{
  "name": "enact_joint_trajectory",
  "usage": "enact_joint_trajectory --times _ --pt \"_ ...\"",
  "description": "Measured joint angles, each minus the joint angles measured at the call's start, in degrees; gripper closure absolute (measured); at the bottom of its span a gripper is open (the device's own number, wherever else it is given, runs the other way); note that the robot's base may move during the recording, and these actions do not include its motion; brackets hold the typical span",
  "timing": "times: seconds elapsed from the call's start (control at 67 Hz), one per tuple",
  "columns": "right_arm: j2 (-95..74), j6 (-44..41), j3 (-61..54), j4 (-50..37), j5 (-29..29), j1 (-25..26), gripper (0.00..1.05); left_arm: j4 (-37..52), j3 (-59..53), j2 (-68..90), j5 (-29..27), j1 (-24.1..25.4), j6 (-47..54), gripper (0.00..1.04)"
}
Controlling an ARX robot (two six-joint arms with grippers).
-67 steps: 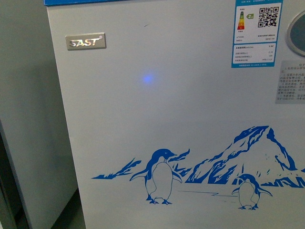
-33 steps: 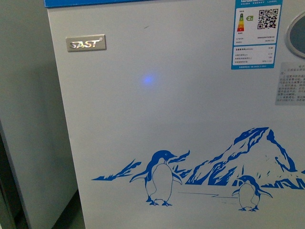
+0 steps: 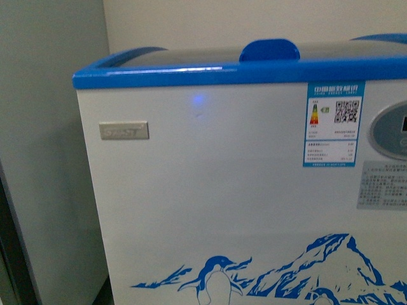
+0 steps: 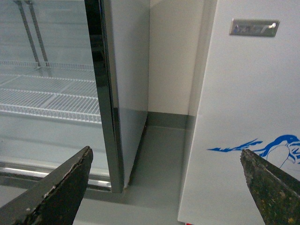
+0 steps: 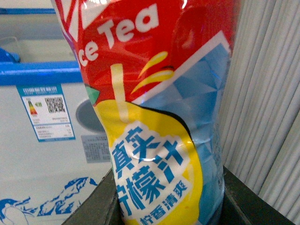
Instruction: Put drink in fridge
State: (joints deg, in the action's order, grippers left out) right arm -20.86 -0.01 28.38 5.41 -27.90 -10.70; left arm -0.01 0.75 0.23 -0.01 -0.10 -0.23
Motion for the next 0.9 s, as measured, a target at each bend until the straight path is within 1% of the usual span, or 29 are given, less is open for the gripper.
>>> enact_joint_trajectory --times 0.896 --pt "0.0 0.0 0.0 0.0 0.0 0.0 0.67 0.0 0.0 0.0 0.0 0.0 0.0 0.08"
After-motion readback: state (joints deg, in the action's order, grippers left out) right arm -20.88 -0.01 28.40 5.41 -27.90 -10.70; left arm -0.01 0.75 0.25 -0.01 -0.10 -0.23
